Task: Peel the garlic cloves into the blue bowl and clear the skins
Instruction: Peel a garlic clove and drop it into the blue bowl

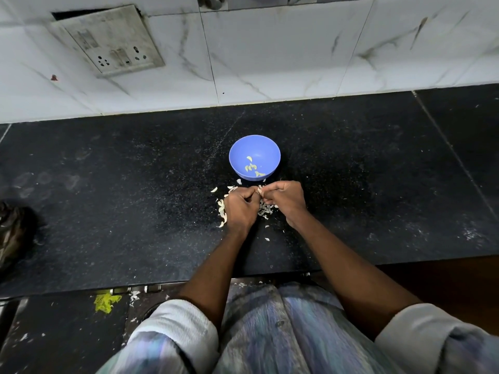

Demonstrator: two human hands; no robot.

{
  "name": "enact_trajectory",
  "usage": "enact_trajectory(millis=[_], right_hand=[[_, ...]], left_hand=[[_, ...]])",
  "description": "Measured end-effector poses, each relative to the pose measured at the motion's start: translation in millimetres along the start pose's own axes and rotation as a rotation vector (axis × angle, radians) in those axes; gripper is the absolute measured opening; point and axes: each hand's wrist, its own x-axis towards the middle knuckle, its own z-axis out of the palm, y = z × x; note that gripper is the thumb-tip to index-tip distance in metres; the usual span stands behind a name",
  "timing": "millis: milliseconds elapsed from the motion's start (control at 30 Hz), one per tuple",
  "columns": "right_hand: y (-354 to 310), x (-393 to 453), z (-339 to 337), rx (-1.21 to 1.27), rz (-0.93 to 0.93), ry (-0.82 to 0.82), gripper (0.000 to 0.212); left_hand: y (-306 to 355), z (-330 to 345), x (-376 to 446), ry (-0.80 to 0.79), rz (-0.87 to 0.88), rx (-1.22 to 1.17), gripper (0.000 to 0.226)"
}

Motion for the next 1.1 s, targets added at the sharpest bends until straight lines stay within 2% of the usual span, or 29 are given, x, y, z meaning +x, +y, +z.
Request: enact_trajectory(millis=[267,700,967,1100], right_hand=[[-2,2,2,0.016,-0.002,0.004,0.012],[-3,1,2,0.034,0.011,-0.015,0.014],[-3,2,8,-0.076,-0.141,0.028,0.013],[-1,3,9,-0.115,-0.164,0.019,0.01]], left_hand=[[10,-4,-2,0.015,-0.065,-0.117,0.013],[10,-7,-2,0.006,-0.005,-0.129,0.012],[11,-5,0,0.018,-0.182,-0.21,0.013],[18,-4,-1,0.058,-0.342,-0.468,0.023]])
